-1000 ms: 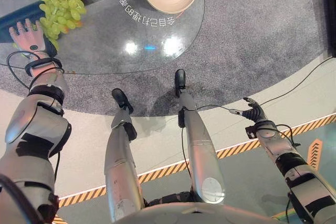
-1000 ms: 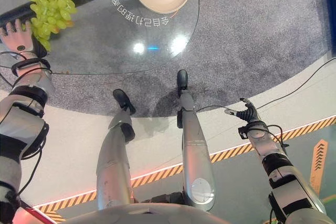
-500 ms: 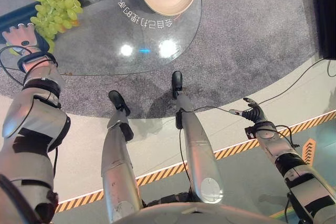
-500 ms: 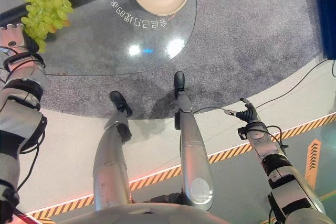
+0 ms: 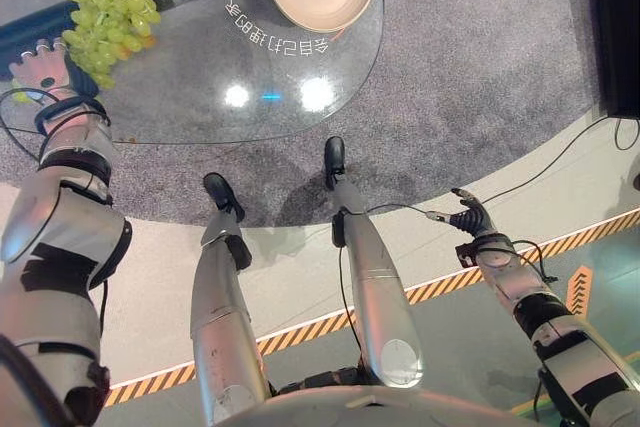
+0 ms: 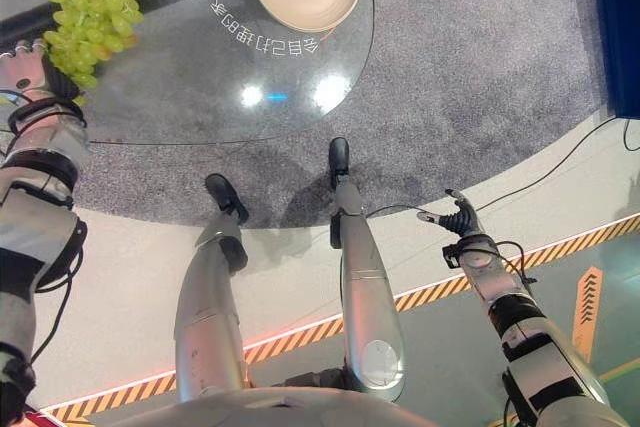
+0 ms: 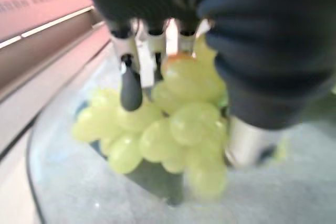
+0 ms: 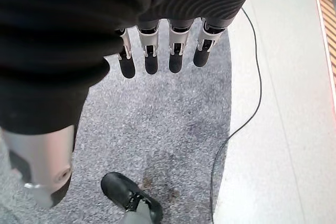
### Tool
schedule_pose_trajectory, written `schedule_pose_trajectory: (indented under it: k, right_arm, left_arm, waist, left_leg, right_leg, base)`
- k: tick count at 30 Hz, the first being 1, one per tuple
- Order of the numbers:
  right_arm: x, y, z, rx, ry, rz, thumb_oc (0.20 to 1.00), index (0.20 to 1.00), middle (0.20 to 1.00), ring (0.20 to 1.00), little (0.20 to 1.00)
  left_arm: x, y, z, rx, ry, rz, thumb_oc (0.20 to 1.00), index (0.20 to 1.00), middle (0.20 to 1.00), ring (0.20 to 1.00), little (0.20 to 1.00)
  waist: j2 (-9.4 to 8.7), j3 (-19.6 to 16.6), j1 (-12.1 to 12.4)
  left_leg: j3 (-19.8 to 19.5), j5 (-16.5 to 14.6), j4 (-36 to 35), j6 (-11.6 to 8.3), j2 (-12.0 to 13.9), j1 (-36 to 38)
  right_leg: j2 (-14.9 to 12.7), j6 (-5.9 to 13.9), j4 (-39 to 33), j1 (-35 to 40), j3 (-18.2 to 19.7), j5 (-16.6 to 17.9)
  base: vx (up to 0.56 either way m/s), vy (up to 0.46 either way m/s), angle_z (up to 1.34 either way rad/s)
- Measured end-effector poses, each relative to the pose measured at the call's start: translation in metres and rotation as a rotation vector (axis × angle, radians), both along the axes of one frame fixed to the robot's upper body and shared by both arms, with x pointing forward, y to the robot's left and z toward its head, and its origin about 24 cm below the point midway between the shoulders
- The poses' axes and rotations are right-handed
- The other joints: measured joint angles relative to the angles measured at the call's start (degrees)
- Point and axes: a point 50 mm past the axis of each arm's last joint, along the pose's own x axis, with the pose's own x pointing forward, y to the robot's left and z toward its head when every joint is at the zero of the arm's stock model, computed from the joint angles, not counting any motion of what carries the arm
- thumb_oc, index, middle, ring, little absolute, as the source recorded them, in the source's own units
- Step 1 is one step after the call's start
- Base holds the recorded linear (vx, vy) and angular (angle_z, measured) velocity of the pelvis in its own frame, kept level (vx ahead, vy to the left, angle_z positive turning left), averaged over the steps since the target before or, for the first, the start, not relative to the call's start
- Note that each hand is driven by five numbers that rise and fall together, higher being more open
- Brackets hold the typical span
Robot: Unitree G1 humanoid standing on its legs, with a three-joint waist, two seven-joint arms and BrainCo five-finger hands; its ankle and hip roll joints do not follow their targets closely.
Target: Pick up fruits into the plate
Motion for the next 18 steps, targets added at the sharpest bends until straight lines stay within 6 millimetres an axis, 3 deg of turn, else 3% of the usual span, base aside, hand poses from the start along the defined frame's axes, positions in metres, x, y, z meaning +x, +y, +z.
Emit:
schedule_pose_trajectory:
  k: [8,18]
  right_arm:
    - [0.000,0.001,0.000,-0.001,-0.001,-0.006,1.000,1.000,1.000,1.000,1.000]
    - [-0.003,0.012,-0.005,0.018,0.008,-0.017,1.000,1.000,1.000,1.000,1.000]
  left_arm:
    - [0.001,-0.002,-0.003,-0.055,-0.030,-0.035,1.000,1.000,1.000,1.000,1.000]
    - [-0.002,-0.014,-0.044,-0.228,-0.054,-0.135,1.000,1.000,1.000,1.000,1.000]
  waist:
    - [0.01,0.01,0.04]
    - [0.40,0.25,1.84]
  left_leg:
    - [0.11,0.28,-0.42,0.40,-0.05,0.85]
    - [0.87,2.66,-6.03,0.16,-1.25,6.31]
  right_leg:
    - [-0.02,-0.01,0.05,0.55,-0.07,0.00]
    - [-0.50,-0.01,-0.85,3.44,0.16,-0.04]
  base:
    - [0.00,0.000,0.00]
    - [0.00,0.001,0.01]
